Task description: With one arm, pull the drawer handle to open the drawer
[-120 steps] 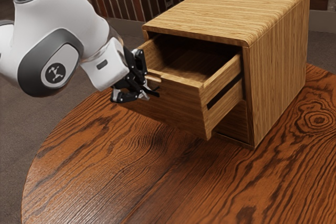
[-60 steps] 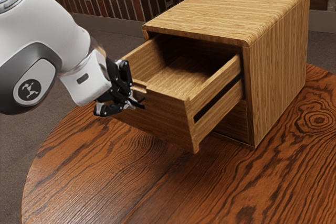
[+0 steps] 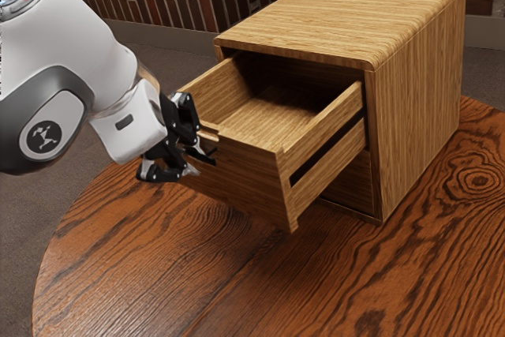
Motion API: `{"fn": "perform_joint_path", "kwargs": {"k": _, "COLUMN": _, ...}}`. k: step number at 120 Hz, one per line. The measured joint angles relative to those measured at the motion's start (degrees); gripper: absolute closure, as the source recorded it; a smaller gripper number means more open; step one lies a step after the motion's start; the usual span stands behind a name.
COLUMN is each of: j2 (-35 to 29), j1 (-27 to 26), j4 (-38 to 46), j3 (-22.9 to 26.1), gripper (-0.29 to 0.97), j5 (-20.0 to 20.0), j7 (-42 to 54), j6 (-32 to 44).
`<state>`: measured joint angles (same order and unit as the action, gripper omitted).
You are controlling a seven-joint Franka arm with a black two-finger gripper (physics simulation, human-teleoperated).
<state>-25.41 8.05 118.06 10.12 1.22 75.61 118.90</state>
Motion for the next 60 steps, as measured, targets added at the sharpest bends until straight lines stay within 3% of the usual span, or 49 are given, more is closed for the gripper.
{"fn": "perform_joint_path", "kwargs": {"k": 43, "j2": -0.8, "j1": -0.2, "j4": -2.7, "j3": 0.6, "gripper": 0.51, "j5": 1.5, "j7": -0.1, "j6": 0.1}}
{"fn": "perform_joint_path", "kwargs": {"k": 52, "j2": -0.9, "j1": -0.2, "j4": -7.5, "j3": 1.2, "gripper": 0.51, "j5": 1.5, "j7": -0.3, "j6": -2.8}}
{"fn": "perform_joint_path", "kwargs": {"k": 60, "j2": 2.8, "j1": -0.1, "j4": -19.6, "j3": 2.1, "gripper": 0.47, "j5": 1.6, "j7": -1.4, "j6": -8.5}}
